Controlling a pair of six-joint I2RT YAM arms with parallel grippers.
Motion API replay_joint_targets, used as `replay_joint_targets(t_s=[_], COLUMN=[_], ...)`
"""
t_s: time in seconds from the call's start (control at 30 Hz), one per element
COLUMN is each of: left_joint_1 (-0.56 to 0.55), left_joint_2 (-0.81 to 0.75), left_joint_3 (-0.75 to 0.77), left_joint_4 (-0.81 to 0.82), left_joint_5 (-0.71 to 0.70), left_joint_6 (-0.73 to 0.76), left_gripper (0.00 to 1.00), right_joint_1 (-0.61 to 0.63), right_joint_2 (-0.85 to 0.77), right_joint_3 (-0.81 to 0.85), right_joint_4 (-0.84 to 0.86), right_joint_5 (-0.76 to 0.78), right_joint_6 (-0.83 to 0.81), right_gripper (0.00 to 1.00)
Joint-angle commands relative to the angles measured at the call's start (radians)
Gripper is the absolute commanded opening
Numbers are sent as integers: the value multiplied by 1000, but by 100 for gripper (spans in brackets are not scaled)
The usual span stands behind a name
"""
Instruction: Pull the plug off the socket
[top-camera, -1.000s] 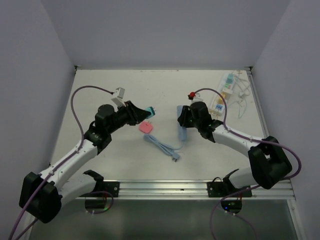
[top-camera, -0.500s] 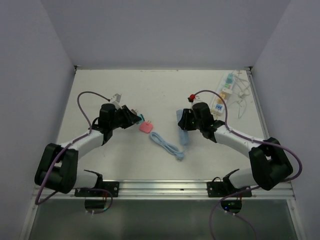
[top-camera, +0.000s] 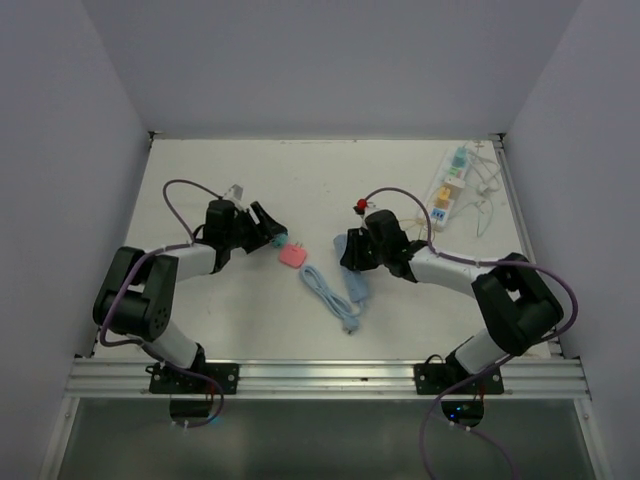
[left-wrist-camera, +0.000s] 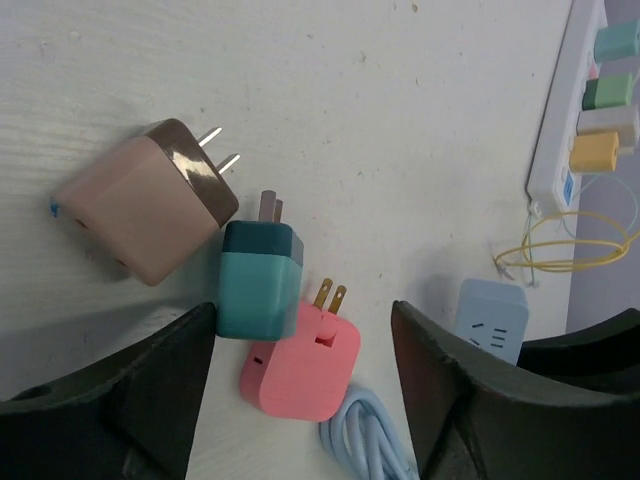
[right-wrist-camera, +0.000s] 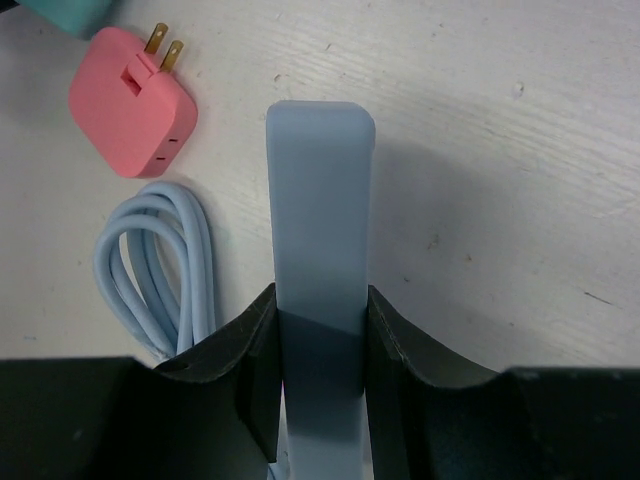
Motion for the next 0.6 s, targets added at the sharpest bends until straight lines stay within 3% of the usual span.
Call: replay_joint_targets(t_s=[0.0, 0.07, 0.17, 0.37, 0.57], left_joint_1=[16, 17, 17, 17, 19], left_joint_2=[-59, -114, -214, -404, -561], left_joint_3=[30, 37, 59, 195, 352], left_joint_4=[0, -66, -172, -505, -751], left_joint_5=[-27, -58, -88, -191, -317], left_joint_6=[23, 40, 61, 169, 324], left_gripper=[76, 85, 94, 100, 100], right_joint_1=[28, 36, 62, 101, 163], right_joint_2=[39, 68, 87, 67, -51], right_joint_3=[77, 104, 141, 169, 111], right_joint_4=[31, 11, -29, -132, -218], right_joint_5=[-19, -13, 16, 76, 127], right_joint_6=[-10, -18, -36, -55, -67], right_gripper=[16, 23, 45, 74, 81])
